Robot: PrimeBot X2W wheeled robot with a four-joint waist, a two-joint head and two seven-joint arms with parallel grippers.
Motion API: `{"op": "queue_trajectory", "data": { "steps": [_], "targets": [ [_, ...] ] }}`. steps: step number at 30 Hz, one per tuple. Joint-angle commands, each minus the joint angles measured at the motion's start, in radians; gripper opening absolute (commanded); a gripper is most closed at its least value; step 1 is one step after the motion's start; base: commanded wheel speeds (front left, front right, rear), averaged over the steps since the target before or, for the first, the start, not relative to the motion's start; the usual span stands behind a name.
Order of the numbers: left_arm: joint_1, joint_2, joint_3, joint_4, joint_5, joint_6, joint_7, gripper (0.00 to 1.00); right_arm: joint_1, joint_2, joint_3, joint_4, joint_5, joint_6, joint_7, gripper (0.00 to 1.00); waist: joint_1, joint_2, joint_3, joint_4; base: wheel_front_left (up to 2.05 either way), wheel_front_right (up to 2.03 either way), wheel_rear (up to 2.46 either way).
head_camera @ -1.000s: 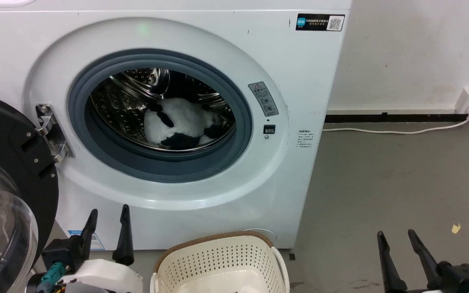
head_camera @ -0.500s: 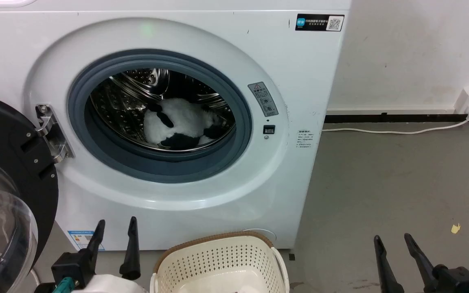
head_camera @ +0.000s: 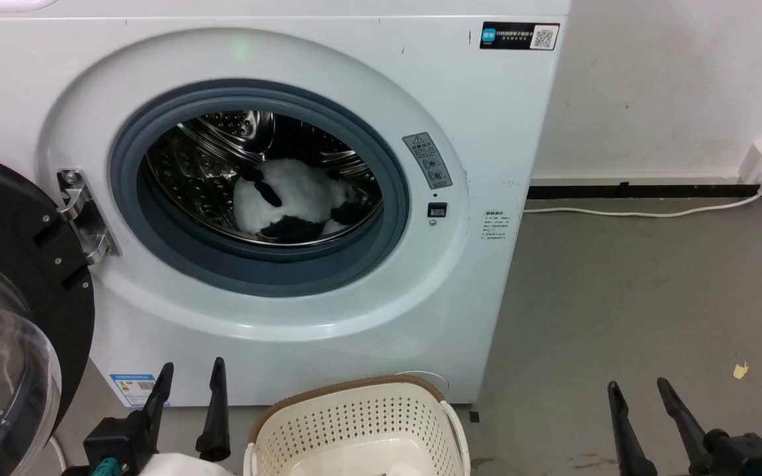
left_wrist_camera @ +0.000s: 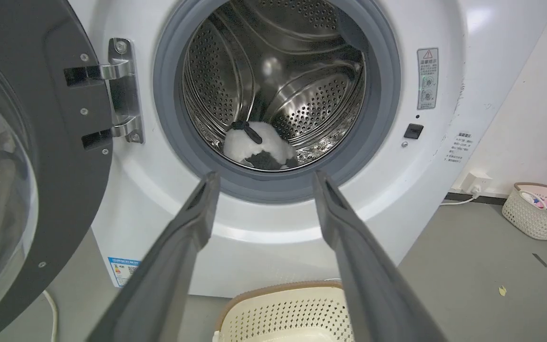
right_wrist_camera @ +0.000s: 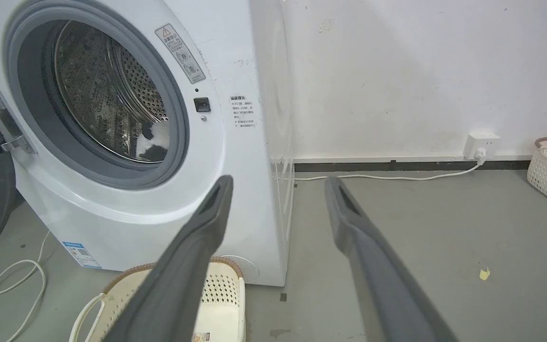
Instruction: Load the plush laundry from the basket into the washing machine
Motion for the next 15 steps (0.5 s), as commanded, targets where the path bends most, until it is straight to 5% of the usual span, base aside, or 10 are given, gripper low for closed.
{"op": "queue_trajectory", "data": {
  "steps": [1, 5, 6, 15],
  "targets": [
    [0.014, -0.005, 0.007, -0.001, 0.007, -0.005, -0.005, 1.00, 0.017, 0.002, 0.001, -0.006, 0.007, -0.001, 0.000, 1.00, -0.0001, 0.0000, 0.000, 0.000, 0.00, 0.00, 0.00],
    [0.014, -0.009, 0.017, 0.003, 0.016, -0.011, -0.005, 1.00, 0.017, 0.002, 0.001, -0.007, 0.007, -0.001, 0.000, 1.00, -0.0001, 0.0000, 0.000, 0.000, 0.00, 0.00, 0.00],
    [0.004, -0.005, 0.013, 0.002, 0.010, -0.008, 0.000, 0.00, 0.000, 0.000, -0.001, -0.003, 0.001, 0.000, 0.000, 0.00, 0.0000, 0.0000, 0.000, 0.000, 0.00, 0.00, 0.00],
    [0.003, -0.014, 0.022, -0.002, 0.026, -0.014, 0.011, 0.00, -0.006, 0.000, 0.000, -0.005, -0.005, 0.000, 0.008, 0.00, -0.0001, 0.0000, 0.003, -0.003, 0.00, 0.00, 0.00]
  ]
}}
